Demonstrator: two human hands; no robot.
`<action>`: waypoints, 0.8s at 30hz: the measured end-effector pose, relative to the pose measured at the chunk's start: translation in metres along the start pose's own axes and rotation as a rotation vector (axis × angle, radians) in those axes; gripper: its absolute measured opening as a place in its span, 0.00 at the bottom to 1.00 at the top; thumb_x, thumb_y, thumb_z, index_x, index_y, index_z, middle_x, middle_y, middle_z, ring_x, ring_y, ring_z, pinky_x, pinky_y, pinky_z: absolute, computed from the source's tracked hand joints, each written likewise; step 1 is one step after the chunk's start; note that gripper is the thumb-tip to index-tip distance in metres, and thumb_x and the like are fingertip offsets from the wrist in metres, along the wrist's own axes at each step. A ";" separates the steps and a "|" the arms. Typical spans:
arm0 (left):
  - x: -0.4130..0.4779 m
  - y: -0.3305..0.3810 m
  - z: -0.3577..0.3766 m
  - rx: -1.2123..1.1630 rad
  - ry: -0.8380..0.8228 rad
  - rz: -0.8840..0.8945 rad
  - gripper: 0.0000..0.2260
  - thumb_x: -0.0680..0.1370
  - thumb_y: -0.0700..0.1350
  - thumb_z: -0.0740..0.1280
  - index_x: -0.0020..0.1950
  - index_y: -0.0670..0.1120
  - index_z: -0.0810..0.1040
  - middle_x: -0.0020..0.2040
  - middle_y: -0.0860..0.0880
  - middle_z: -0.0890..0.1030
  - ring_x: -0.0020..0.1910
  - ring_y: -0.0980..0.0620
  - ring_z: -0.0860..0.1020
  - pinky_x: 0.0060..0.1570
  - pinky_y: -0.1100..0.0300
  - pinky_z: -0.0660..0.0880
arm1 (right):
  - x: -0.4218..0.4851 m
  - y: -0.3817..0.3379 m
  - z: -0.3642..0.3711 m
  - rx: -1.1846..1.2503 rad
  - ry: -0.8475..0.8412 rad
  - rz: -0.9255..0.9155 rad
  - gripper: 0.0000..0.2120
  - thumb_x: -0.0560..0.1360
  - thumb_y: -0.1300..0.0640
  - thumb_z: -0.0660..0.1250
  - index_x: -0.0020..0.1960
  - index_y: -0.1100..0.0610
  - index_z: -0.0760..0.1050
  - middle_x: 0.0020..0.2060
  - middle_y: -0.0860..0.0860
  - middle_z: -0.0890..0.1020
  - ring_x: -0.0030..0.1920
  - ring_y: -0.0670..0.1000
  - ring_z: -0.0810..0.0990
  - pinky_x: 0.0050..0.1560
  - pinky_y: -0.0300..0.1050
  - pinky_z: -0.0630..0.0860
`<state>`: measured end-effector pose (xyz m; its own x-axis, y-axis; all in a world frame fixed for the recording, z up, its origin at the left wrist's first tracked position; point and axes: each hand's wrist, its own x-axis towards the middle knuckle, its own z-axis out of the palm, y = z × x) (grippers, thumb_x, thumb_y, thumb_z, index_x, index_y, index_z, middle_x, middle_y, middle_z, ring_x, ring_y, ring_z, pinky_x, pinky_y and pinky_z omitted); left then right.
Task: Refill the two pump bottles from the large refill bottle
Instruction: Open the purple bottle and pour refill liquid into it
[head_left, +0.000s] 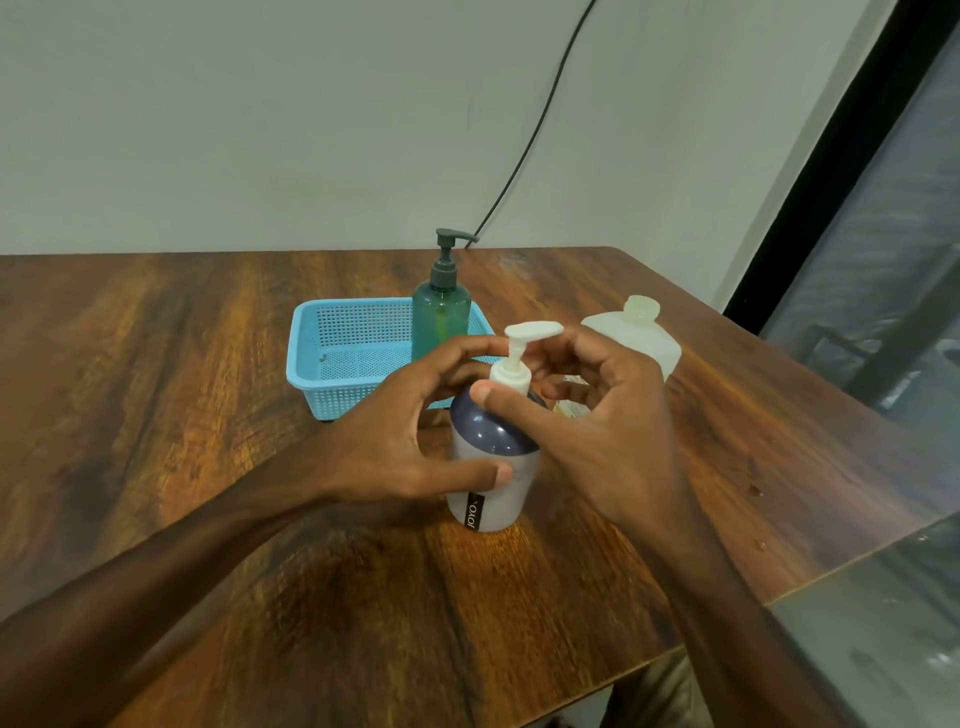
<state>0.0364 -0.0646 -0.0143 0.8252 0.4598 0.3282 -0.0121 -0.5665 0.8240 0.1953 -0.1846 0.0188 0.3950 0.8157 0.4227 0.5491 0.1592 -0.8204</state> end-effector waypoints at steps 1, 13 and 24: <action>0.000 0.001 0.000 0.003 -0.006 0.009 0.40 0.69 0.51 0.80 0.75 0.65 0.63 0.70 0.63 0.75 0.70 0.60 0.75 0.64 0.57 0.79 | 0.000 0.001 -0.001 0.032 0.005 0.001 0.22 0.68 0.48 0.80 0.60 0.51 0.80 0.49 0.41 0.85 0.52 0.38 0.82 0.49 0.34 0.81; 0.001 0.004 0.002 0.022 -0.031 0.049 0.37 0.69 0.57 0.77 0.75 0.58 0.66 0.69 0.61 0.76 0.70 0.57 0.75 0.64 0.59 0.78 | -0.006 0.001 -0.004 0.097 -0.085 -0.013 0.17 0.70 0.51 0.79 0.57 0.49 0.81 0.51 0.41 0.85 0.55 0.41 0.83 0.53 0.41 0.83; 0.003 0.014 0.002 0.078 0.110 0.021 0.38 0.64 0.56 0.84 0.68 0.66 0.69 0.63 0.69 0.78 0.64 0.64 0.78 0.56 0.69 0.78 | -0.004 0.000 -0.006 0.138 -0.105 -0.046 0.18 0.75 0.59 0.75 0.64 0.53 0.79 0.56 0.44 0.85 0.58 0.44 0.83 0.61 0.51 0.81</action>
<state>0.0394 -0.0721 -0.0030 0.7583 0.5171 0.3971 0.0187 -0.6261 0.7795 0.1986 -0.1911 0.0195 0.2887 0.8582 0.4245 0.4554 0.2669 -0.8493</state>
